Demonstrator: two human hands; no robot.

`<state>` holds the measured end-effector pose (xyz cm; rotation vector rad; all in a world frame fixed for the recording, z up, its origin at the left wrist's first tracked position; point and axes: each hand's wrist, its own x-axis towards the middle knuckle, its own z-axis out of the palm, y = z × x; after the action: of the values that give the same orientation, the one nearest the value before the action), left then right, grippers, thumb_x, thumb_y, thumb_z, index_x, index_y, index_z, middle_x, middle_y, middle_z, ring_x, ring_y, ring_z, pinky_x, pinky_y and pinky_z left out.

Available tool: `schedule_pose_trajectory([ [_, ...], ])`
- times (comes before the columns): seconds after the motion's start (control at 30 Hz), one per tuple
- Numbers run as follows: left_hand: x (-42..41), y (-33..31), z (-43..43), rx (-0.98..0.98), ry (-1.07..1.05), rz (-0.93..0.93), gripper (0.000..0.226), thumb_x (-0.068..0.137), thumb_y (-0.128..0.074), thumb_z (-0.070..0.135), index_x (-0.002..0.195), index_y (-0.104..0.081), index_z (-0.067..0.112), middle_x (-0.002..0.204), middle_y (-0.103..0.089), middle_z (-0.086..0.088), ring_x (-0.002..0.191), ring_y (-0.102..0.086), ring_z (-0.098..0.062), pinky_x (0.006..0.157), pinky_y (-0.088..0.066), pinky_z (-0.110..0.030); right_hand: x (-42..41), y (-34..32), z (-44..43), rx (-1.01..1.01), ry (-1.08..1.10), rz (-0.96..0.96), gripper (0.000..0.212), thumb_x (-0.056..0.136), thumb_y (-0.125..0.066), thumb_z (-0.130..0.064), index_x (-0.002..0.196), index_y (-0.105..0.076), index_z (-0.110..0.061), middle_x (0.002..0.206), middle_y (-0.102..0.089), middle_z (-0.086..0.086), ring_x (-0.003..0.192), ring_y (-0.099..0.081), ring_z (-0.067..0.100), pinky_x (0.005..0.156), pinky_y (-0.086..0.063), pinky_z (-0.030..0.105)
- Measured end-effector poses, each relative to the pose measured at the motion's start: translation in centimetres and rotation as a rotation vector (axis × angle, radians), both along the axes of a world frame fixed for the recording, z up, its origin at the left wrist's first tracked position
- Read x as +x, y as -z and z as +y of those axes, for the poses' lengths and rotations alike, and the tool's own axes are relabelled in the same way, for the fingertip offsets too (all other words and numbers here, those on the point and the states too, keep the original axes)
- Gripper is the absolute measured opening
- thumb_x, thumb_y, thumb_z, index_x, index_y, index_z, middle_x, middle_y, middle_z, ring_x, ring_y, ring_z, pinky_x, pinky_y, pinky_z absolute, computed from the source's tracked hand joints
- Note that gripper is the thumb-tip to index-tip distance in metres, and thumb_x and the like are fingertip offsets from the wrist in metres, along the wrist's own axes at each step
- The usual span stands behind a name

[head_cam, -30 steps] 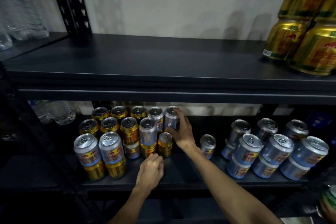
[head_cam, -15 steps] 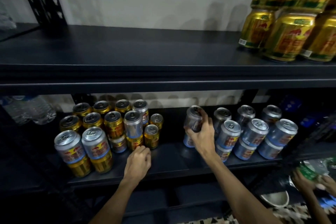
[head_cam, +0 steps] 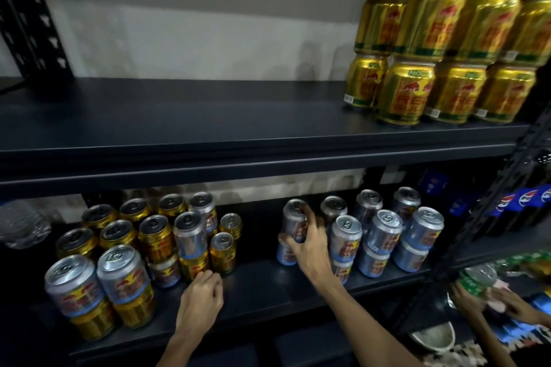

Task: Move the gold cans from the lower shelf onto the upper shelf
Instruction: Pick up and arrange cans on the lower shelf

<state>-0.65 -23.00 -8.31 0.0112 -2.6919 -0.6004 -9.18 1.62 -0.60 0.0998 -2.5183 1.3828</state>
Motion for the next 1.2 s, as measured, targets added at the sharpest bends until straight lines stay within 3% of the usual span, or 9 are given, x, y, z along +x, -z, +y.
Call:
schedule_pose_trajectory([
  [0.53,0.1,0.1,-0.2,-0.005,0.014,0.002,0.032,0.073,-0.074,-0.001,0.064,-0.051,0.020,0.069,-0.046,0.013,0.068,-0.050,-0.006,0.053,-0.043,-0.023,-0.1,0.0,-0.5,0.029,-0.018,-0.018,0.093,0.080,-0.084,-0.035,0.155,-0.029,-0.039,0.136,-0.044,0.005,0.126,-0.050,0.028,0.107,-0.045,0.051],
  [0.93,0.1,-0.3,0.0,-0.019,0.019,0.022,0.035,0.071,-0.076,-0.003,0.063,-0.050,0.020,0.068,-0.047,0.012,0.066,-0.052,-0.008,0.052,-0.044,-0.023,0.5,0.4,-1.3,-0.029,0.001,-0.013,0.091,0.083,-0.084,-0.026,0.156,-0.029,-0.031,0.142,-0.040,0.010,0.132,-0.046,0.030,0.109,-0.041,0.040],
  [1.2,0.2,-0.4,-0.1,-0.033,0.034,0.027,0.034,0.072,-0.075,-0.001,0.063,-0.051,0.022,0.069,-0.047,0.013,0.067,-0.052,-0.006,0.055,-0.037,-0.016,0.6,0.4,-1.2,0.001,0.002,-0.004,0.090,0.083,-0.083,-0.026,0.155,-0.030,-0.027,0.143,-0.040,0.010,0.134,-0.043,0.028,0.106,-0.034,0.030],
])
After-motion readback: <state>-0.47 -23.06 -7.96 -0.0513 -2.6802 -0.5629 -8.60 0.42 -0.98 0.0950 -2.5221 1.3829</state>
